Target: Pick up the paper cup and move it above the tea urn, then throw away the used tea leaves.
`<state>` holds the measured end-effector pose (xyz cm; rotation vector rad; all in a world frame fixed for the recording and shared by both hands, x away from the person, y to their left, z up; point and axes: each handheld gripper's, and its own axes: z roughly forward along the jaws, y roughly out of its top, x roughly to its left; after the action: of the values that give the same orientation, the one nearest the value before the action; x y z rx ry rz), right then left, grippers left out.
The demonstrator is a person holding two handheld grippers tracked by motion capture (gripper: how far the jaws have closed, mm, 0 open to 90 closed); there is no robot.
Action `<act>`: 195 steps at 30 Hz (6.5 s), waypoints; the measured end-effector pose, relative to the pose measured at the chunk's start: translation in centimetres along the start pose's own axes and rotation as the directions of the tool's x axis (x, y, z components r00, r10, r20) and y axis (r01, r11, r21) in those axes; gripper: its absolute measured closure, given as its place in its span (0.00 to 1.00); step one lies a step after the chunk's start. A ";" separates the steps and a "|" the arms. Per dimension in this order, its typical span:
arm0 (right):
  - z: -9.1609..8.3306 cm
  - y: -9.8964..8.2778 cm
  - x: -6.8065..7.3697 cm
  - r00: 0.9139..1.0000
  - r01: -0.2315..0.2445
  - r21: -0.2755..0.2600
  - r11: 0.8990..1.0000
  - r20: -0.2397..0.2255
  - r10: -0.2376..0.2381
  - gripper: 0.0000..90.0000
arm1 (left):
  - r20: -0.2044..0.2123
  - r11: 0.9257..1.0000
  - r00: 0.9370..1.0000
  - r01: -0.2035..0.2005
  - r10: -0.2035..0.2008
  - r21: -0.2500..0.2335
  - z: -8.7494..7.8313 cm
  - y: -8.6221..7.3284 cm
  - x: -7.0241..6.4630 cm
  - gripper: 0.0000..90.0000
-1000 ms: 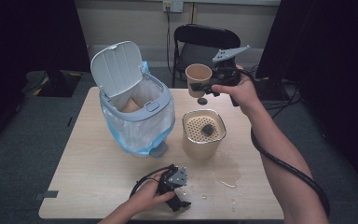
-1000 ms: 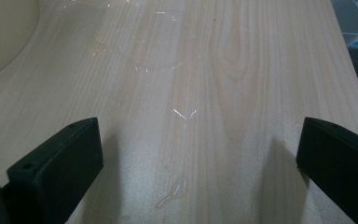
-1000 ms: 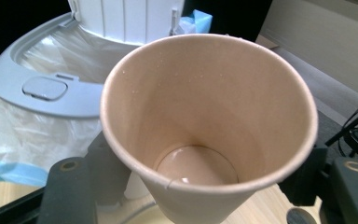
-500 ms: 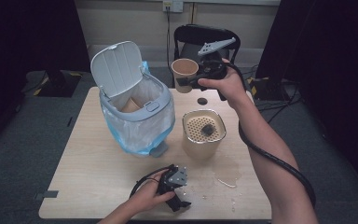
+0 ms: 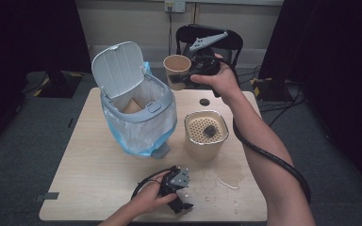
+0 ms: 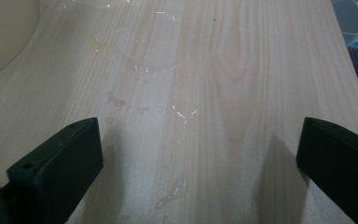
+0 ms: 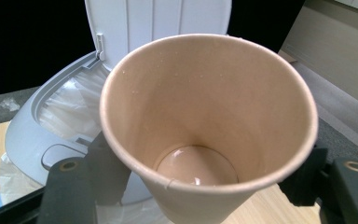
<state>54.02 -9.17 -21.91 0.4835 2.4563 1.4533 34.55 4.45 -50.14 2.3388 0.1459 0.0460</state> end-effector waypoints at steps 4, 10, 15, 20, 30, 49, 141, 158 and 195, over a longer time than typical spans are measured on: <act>0.6 0.5 0.3 1.000 0.003 -0.011 1.000 -0.014 -0.003 0.34 | 0.002 1.000 1.000 0.001 -0.001 0.000 0.0 0.0 0.0 0.00; 1.7 1.0 0.9 0.999 0.015 -0.013 1.000 -0.036 -0.016 0.34 | 0.002 1.000 1.000 0.001 -0.001 0.000 0.0 0.0 0.0 0.00; 2.5 1.4 1.4 0.998 0.016 -0.025 1.000 -0.058 -0.018 0.34 | 0.001 1.000 1.000 0.001 -0.001 0.003 0.0 0.0 0.0 0.00; 3.5 1.7 2.1 0.996 0.030 -0.013 0.999 -0.078 -0.031 0.34 | 0.003 1.000 1.000 0.001 -0.001 0.001 0.0 0.0 0.0 0.00; 5.0 1.9 2.8 0.994 0.042 -0.002 0.999 -0.098 -0.042 0.33 | 0.001 1.000 1.000 0.000 0.000 0.001 0.0 0.0 0.0 0.00; 6.6 2.0 3.3 0.994 0.009 -0.006 1.000 -0.108 -0.010 0.22 | 0.002 1.000 1.000 -0.003 0.003 0.001 0.0 0.0 0.0 0.00; 9.6 7.2 -1.2 0.998 -0.020 -0.016 1.000 -0.060 0.019 0.44 | -0.002 1.000 1.000 0.000 0.000 -0.001 0.0 0.0 0.0 0.00; 4.8 2.0 0.7 0.999 -0.025 0.001 1.000 -0.048 0.025 0.16 | 0.043 0.995 0.996 0.081 -0.084 0.057 -1.8 0.7 -0.1 0.25; -6.9 -13.5 4.5 0.998 -0.064 0.100 0.993 0.023 0.062 0.16 | -0.169 0.885 0.869 0.456 -0.465 -0.092 -24.9 -9.8 4.6 0.24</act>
<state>45.21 -18.94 -30.72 0.5986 2.5290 1.3459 36.28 29.50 -39.90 2.1881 0.7863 0.0318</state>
